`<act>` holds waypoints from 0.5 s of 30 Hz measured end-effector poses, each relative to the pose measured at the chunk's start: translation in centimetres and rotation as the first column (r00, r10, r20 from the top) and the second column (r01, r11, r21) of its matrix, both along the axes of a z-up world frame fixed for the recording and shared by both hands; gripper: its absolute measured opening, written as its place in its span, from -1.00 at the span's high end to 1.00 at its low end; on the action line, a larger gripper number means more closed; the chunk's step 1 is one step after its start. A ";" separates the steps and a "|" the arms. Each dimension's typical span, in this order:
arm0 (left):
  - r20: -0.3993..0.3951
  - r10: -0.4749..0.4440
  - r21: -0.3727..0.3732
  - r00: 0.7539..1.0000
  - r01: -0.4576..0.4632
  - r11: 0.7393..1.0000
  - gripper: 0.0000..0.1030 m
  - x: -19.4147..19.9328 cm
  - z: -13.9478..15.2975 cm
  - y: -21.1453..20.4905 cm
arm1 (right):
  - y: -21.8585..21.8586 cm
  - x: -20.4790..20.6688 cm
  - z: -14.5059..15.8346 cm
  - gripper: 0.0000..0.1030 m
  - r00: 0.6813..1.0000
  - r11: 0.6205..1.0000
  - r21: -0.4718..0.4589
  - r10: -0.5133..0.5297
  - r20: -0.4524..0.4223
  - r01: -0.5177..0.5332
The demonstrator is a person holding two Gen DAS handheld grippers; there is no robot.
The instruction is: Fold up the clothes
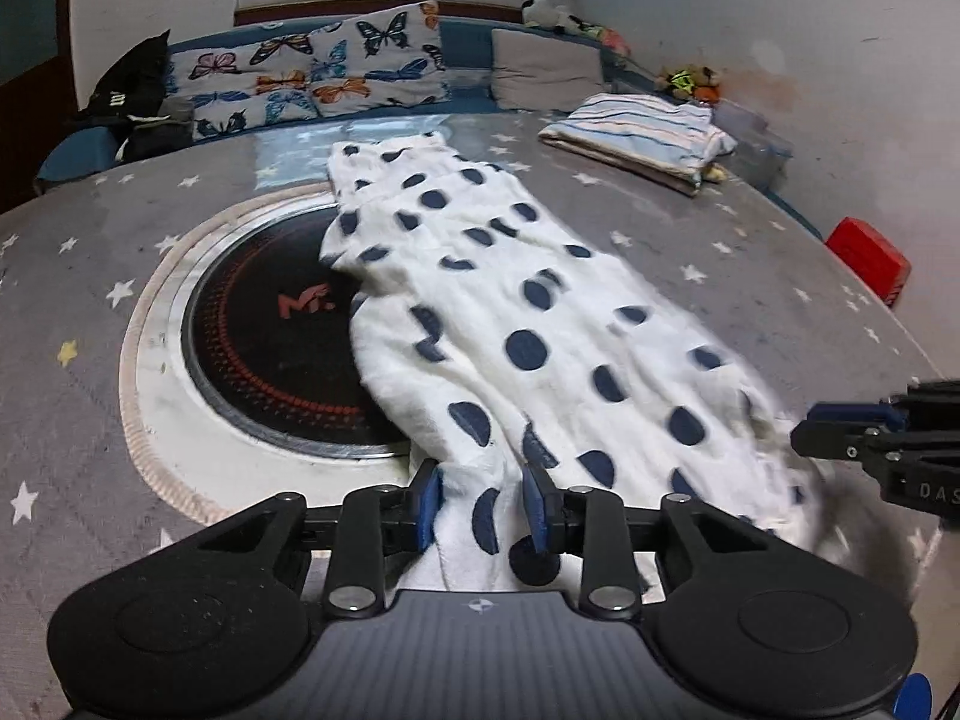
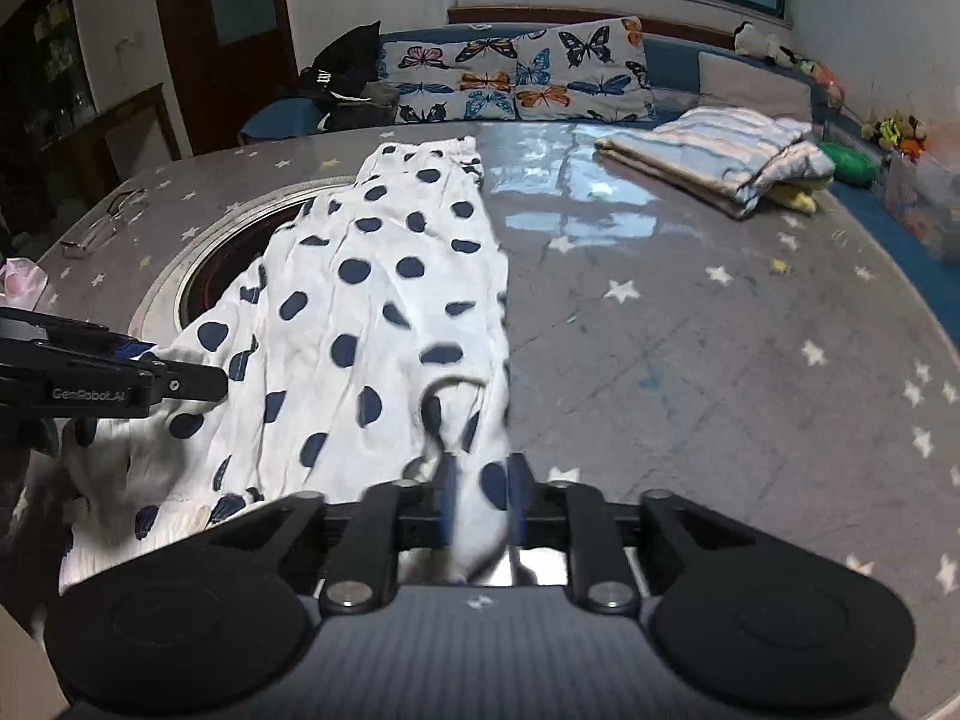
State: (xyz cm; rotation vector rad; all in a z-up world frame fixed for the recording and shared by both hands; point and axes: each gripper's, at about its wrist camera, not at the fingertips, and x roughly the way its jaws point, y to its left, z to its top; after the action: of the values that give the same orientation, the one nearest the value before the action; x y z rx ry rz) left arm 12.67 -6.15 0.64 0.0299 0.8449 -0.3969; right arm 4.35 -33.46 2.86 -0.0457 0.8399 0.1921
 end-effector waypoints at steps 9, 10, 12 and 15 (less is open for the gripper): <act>0.050 0.072 0.005 0.996 -0.072 0.997 -0.17 1.5 2.0 1.4 | 1.2 7.4 2.1 0.38 0.995 0.996 -0.045 0.075 0.072 -0.071; 0.049 0.092 0.008 0.995 -0.092 0.996 -0.19 2.0 2.0 1.8 | 1.5 8.8 2.3 0.37 0.994 0.996 -0.039 0.081 0.077 -0.078; 0.047 0.130 0.013 0.990 -0.131 0.991 -0.26 2.8 2.0 2.5 | 2.0 11.7 2.6 0.37 0.992 0.996 -0.026 0.092 0.086 -0.090; 0.039 0.180 0.018 0.983 -0.181 0.983 -0.28 4.4 1.9 3.4 | 3.0 16.1 2.8 0.36 0.991 0.995 -0.007 0.100 0.093 -0.100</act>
State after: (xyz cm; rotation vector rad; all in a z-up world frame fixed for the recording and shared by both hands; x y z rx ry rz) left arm 17.02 -2.72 2.53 -0.0194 0.8081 -0.2158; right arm 20.48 -30.42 5.66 -0.0983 0.7457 0.2813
